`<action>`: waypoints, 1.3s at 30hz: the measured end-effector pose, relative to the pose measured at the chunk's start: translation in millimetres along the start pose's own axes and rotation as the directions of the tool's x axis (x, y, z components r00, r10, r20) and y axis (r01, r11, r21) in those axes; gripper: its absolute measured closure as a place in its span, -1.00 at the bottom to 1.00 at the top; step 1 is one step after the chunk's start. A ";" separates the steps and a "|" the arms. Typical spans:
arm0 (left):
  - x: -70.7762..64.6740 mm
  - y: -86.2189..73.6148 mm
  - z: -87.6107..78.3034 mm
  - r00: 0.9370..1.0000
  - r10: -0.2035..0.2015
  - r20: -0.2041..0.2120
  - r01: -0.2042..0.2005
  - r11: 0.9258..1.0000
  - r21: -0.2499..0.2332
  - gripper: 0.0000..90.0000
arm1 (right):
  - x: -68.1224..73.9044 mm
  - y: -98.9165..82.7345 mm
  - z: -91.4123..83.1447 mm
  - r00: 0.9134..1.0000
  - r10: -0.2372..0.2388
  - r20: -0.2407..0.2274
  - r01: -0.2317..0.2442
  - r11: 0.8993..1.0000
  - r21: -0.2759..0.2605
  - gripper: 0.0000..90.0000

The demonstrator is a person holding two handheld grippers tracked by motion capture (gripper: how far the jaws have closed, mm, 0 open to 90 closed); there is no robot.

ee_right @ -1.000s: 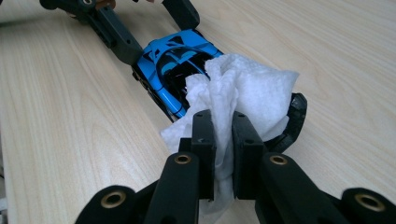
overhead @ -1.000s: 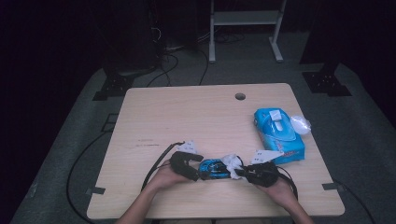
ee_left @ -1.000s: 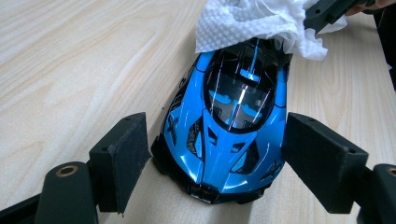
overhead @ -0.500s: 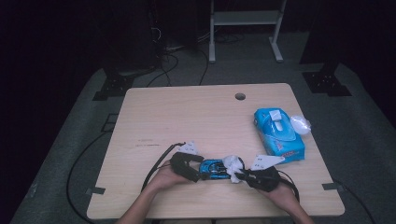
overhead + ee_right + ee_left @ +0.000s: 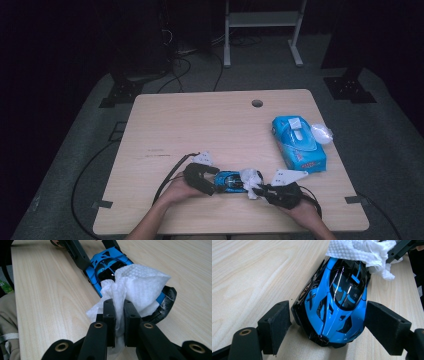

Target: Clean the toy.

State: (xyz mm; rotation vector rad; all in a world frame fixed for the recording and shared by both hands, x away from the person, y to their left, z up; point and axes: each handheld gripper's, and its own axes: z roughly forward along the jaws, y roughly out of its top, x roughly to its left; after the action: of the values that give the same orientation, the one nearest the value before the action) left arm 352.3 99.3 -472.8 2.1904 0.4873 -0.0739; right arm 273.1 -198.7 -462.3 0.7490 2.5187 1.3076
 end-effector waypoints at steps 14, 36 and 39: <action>-3.6 3.3 1.7 1.000 0.004 0.015 -0.004 1.000 -0.020 -0.22 | 3.9 -3.6 -1.1 0.999 -0.003 -0.036 0.003 1.000 0.003 0.83; -18.9 3.0 -0.6 0.995 0.082 -0.054 -0.084 0.996 -0.027 -0.15 | 6.1 -5.2 -5.0 0.998 0.040 -0.056 -0.039 0.999 0.024 0.81; -19.9 3.0 -1.2 0.994 0.095 -0.057 -0.096 0.995 -0.025 -0.14 | 6.5 -5.5 -6.1 0.997 0.042 -0.059 -0.040 0.999 0.025 0.81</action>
State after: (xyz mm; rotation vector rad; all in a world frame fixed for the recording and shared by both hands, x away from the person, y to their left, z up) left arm 334.9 92.3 -465.4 2.1900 0.4114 0.0453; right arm 263.2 -202.3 -462.8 0.7823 2.5820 1.3348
